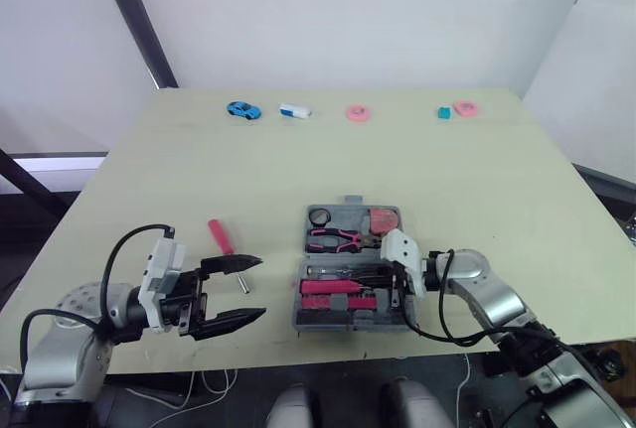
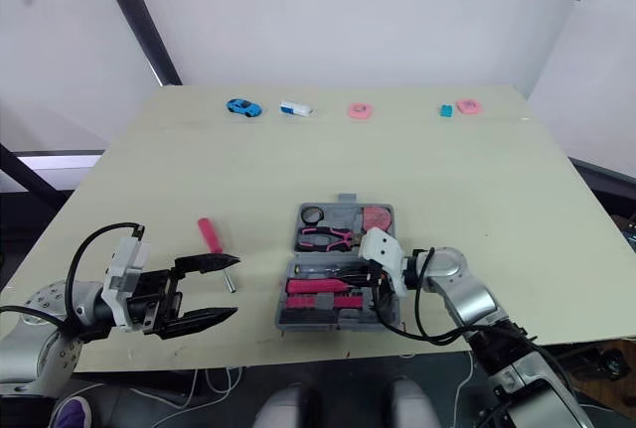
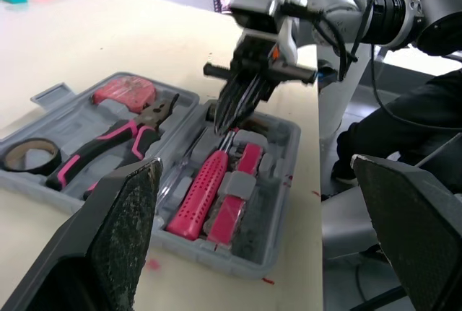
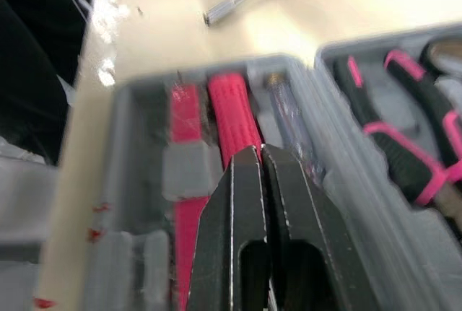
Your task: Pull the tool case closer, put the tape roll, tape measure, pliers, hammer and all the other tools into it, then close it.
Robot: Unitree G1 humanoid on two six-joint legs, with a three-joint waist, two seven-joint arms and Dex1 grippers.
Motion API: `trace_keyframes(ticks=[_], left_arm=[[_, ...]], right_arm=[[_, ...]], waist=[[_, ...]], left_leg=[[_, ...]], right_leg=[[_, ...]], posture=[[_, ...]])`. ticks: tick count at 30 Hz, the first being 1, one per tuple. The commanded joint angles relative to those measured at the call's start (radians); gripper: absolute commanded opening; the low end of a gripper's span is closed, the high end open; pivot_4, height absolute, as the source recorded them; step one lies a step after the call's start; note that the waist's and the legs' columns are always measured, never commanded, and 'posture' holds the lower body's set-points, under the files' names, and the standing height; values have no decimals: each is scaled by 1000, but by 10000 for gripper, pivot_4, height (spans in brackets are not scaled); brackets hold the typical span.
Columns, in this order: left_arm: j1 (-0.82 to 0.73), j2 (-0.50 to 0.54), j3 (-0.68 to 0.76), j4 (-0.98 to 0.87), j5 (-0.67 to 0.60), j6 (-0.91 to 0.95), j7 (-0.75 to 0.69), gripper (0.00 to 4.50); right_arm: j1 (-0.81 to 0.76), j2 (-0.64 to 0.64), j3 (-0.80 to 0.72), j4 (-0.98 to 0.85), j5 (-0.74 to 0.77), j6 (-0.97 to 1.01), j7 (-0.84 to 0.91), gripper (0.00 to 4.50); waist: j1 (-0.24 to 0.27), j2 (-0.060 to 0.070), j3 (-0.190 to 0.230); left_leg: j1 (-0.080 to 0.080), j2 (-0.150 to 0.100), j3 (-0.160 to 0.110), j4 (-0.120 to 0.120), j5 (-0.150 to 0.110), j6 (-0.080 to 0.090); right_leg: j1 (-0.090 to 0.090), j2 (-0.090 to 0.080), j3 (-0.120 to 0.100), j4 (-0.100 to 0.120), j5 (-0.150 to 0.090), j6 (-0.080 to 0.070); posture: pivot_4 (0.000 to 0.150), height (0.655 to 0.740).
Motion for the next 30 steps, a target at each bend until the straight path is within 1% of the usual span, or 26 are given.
trace_keyframes(ticks=[1,4,6,7,8,10,11,13,15,17,18,20,21,22,24,26,27,28,30], left_arm=[[0,-12,6,10,10,-29,11,45000],[13,-30,4,13,24,-44,30,45000],[19,-54,14,19,29,-49,70,45000],[21,-70,25,25,27,-48,99,45000],[25,-86,37,31,24,-45,129,45000],[38,-121,58,37,30,-47,197,45000],[47,-140,68,36,42,-51,243,45000],[70,-161,80,26,89,-42,350,45000],[101,-189,97,11,69,-13,406,45000],[126,-212,119,-2,17,33,438,45000],[142,-229,137,2,6,40,464,45000],[173,-256,165,6,-2,45,506,45000],[188,-267,177,6,1,45,526,45000],[197,-273,183,5,4,46,538,45000],[216,-281,194,-1,1,50,557,45000],[258,-291,224,6,-3,55,586,45000],[274,-294,235,8,-3,57,596,45000],[294,-295,244,11,-2,54,600,45000],[319,-297,254,12,-2,52,607,45000]], right_arm=[[-33,10,41,124,-87,-98,-7,885],[-46,9,78,226,-147,-142,-10,885],[-36,-4,78,232,-152,-165,-5,885],[-21,-4,54,199,-126,-174,-8,885],[1,5,12,144,-78,-173,-19,885],[49,17,-75,10,19,-146,-42,885],[74,26,-121,-57,82,-132,-48,885],[119,13,-178,-177,131,-52,-87,885],[175,-32,-239,-273,188,29,-94,885],[221,-64,-299,-317,211,41,-119,885],[257,-90,-340,-320,213,25,-126,3122],[325,-141,-407,-330,222,4,-124,9144],[358,-163,-441,-336,236,-3,-118,14452],[377,-175,-460,-342,246,-7,-116,17683],[417,-205,-496,-346,258,-17,-107,27563],[512,-262,-587,-345,281,-31,-78,36696],[548,-282,-619,-347,292,-36,-67,42197],[588,-301,-652,-345,298,-45,-58,44694],[642,-323,-691,-343,311,-54,-44,44694]], waist=[[0,0,0],[-4,0,-1],[-3,0,-2],[-1,0,-2],[1,0,-2],[6,0,-2],[7,1,-1],[6,1,-1],[5,1,-1],[5,0,-2],[6,0,-2],[12,0,-2],[13,0,-2],[13,0,-2],[11,0,-1],[10,0,-2],[10,0,-2],[10,0,-2],[6,0,-2]], left_leg=[[0,0,0,0,0,0],[2,0,0,0,0,0],[5,1,-1,0,0,0],[6,1,-2,0,0,0],[11,1,-2,0,0,0],[15,0,-2,-1,0,0],[15,0,-1,-1,0,0],[14,0,-1,-1,0,0],[14,0,0,-1,0,0],[15,0,0,-1,0,0],[15,0,-1,-1,0,0],[15,0,-1,-2,0,0],[15,-1,-1,-3,0,0],[15,-1,0,-4,0,0],[15,-1,0,-4,0,0],[16,-1,0,-4,0,0],[16,-1,0,-4,0,0],[17,-1,0,-5,0,0],[16,-1,0,-7,0,0]], right_leg=[[0,0,0,0,0,0],[1,0,0,0,0,0],[5,1,-1,0,0,0],[6,1,-1,0,0,-1],[11,1,-1,0,-2,-4],[16,0,-1,-1,-2,-4],[16,-1,-1,-1,-2,-4],[15,-2,-1,-1,-2,-3],[15,-2,0,-1,-2,-3],[15,-2,-1,-1,-2,-3],[15,-2,-1,-1,-2,-3],[15,-3,-1,-1,-3,-3],[15,-3,-1,-3,-3,-3],[15,-3,-1,-3,-3,-3],[15,-3,0,-3,-3,-3],[15,-2,0,-3,-3,-2],[15,-2,0,-3,-5,0],[16,-2,0,-3,-5,0],[16,-3,0,-6,-5,0]], posture=[[1500,7400],[1500,7400],[1500,7400],[1500,7400],[1500,7400],[1500,7400],[1500,7400],[1500,7400],[1500,7400],[1500,7400],[1500,7400],[1500,7400],[1500,7400],[1500,7400],[1500,7400],[1500,7400],[1500,7400],[1500,7400],[1500,7400]])
